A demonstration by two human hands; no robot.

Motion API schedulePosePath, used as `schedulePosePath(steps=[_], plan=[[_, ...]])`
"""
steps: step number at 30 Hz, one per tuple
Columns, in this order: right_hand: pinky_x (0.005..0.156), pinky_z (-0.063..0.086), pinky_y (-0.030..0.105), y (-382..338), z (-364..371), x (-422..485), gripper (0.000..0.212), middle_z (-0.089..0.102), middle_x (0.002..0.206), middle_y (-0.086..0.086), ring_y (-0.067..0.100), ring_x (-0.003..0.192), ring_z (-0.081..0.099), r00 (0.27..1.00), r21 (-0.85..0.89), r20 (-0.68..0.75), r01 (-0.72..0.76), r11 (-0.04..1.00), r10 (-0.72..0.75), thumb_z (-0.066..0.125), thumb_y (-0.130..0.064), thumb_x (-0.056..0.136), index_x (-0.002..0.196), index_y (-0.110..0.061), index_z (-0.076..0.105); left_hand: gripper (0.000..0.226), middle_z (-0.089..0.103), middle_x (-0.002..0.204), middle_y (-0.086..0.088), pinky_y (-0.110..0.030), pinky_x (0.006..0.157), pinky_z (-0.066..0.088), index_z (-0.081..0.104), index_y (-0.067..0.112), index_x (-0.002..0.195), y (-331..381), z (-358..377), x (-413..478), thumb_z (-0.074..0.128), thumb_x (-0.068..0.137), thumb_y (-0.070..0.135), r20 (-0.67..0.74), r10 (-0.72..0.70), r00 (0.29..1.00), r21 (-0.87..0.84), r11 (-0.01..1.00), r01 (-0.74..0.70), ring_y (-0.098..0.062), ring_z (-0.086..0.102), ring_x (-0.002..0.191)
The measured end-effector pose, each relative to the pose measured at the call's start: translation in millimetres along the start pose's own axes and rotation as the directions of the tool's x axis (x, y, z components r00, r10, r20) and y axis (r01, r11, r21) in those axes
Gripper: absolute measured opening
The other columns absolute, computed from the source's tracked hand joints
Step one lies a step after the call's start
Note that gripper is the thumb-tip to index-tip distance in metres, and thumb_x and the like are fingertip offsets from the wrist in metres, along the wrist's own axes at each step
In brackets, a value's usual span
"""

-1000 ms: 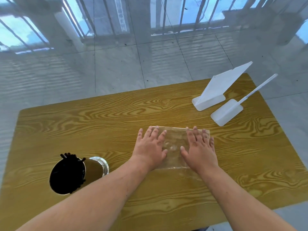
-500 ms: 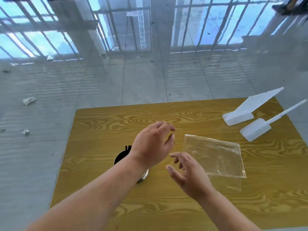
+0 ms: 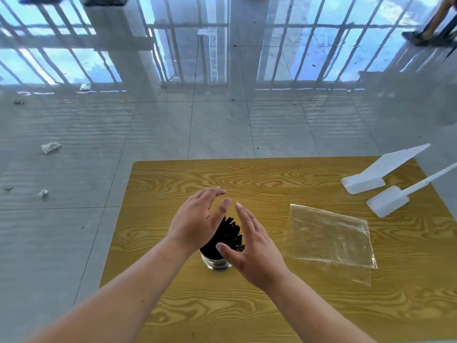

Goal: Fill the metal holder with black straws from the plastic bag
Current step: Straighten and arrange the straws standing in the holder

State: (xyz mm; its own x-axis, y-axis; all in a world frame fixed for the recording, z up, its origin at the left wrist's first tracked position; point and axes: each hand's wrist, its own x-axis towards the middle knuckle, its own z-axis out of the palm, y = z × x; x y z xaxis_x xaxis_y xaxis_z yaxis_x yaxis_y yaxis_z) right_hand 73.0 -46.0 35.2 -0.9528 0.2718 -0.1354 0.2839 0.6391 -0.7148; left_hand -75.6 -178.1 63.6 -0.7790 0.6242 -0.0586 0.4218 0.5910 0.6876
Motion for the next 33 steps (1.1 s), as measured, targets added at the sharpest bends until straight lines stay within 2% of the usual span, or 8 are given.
schedulePosePath(steps=[5, 10, 13, 16, 19, 25, 30, 33], plan=[[0.122, 0.022, 0.024, 0, 16, 14, 0.096, 0.029, 0.175, -0.016, 0.006, 0.161, 0.022, 0.996, 0.035, 0.028, -0.085, 0.996, 0.084, 0.055, -0.079, 0.094, 0.171, -0.036, 0.015, 0.078, 0.06, 0.139, 0.026, -0.04, 0.11, 0.044, 0.039, 0.048, 0.152, -28, 2, -18, 0.04, 0.084, 0.087, 0.256, -0.264, 0.93, -0.252, 0.911, 0.327, -0.009, 0.056, 0.131], [0.117, 0.031, 0.026, -4, 18, 43, 0.073, 0.042, 0.168, -0.01, 0.01, 0.156, 0.035, 0.995, 0.064, 0.016, -0.097, 0.993, 0.096, 0.047, -0.068, 0.105, 0.166, -0.031, 0.031, 0.057, 0.071, 0.125, 0.024, -0.027, 0.103, 0.046, 0.061, 0.045, 0.134, -47, 3, -30, 0.054, 0.078, 0.052, 0.386, -0.326, 0.863, -0.387, 0.792, 0.472, -0.005, 0.061, 0.127], [0.117, 0.036, 0.029, -11, 19, 56, 0.063, 0.049, 0.163, -0.008, 0.012, 0.151, 0.043, 0.996, 0.078, 0.042, -0.082, 0.994, 0.079, 0.044, -0.063, 0.108, 0.162, -0.03, 0.04, 0.063, 0.074, 0.124, 0.021, -0.036, 0.105, 0.055, 0.062, 0.039, 0.137, -52, 6, -35, 0.063, 0.075, 0.033, 0.392, -0.304, 0.868, -0.339, 0.83, 0.443, -0.001, 0.07, 0.114], [0.119, 0.044, 0.038, -19, 19, 62, 0.057, 0.054, 0.158, -0.009, 0.013, 0.146, 0.049, 0.995, 0.092, 0.079, -0.073, 0.993, 0.066, 0.044, -0.061, 0.109, 0.157, -0.031, 0.047, 0.071, 0.063, 0.126, 0.029, -0.028, 0.091, 0.056, 0.055, 0.046, 0.14, -51, 7, -35, 0.069, 0.07, 0.05, 0.341, -0.26, 0.903, -0.165, 0.93, 0.33, -0.001, 0.066, 0.111], [0.115, 0.046, 0.035, -21, 14, 57, 0.064, 0.055, 0.153, -0.013, 0.009, 0.141, 0.051, 0.996, 0.123, 0.043, -0.085, 0.989, 0.08, 0.045, -0.071, 0.102, 0.154, -0.033, 0.05, 0.079, 0.049, 0.124, 0.033, -0.02, 0.09, 0.041, 0.051, 0.047, 0.142, -48, 12, -33, 0.068, 0.069, 0.069, 0.281, -0.226, 0.933, 0.012, 0.973, 0.232, 0.002, 0.048, 0.121], [0.082, 0.048, 0.022, -8, 0, 22, 0.087, 0.052, 0.122, -0.021, 0.002, 0.104, 0.058, 0.974, 0.082, -0.072, -0.209, 0.975, 0.215, 0.05, -0.086, 0.081, 0.15, -0.034, 0.047, 0.094, 0.04, 0.123, 0.023, -0.024, 0.084, 0.044, 0.043, 0.046, 0.151, -42, 19, -25, 0.071, 0.067, 0.08, 0.235, -0.252, 0.939, 0.151, 0.964, 0.221, -0.003, 0.045, 0.114], [0.059, 0.041, 0.02, 2, 0, 7, 0.07, 0.063, 0.086, -0.012, 0.004, 0.073, 0.058, 0.951, -0.002, 0.101, -0.294, 0.956, 0.293, 0.072, -0.068, 0.087, 0.143, -0.034, 0.049, 0.071, 0.046, 0.114, 0.016, -0.034, 0.084, 0.055, 0.054, 0.043, 0.142, -36, 17, -21, 0.068, 0.077, 0.069, 0.227, -0.253, 0.941, 0.182, 0.96, 0.214, -0.014, 0.061, 0.104], [0.057, 0.04, 0.023, 0, 3, 8, 0.052, 0.061, 0.088, -0.015, 0.009, 0.077, 0.06, 0.952, -0.061, 0.115, -0.279, 0.958, 0.284, 0.071, -0.05, 0.094, 0.139, -0.031, 0.053, 0.05, 0.049, 0.106, 0.016, -0.039, 0.08, 0.058, 0.063, 0.041, 0.131, -35, 14, -21, 0.068, 0.085, 0.058, 0.197, -0.232, 0.953, 0.177, 0.964, 0.198, -0.012, 0.061, 0.095]])
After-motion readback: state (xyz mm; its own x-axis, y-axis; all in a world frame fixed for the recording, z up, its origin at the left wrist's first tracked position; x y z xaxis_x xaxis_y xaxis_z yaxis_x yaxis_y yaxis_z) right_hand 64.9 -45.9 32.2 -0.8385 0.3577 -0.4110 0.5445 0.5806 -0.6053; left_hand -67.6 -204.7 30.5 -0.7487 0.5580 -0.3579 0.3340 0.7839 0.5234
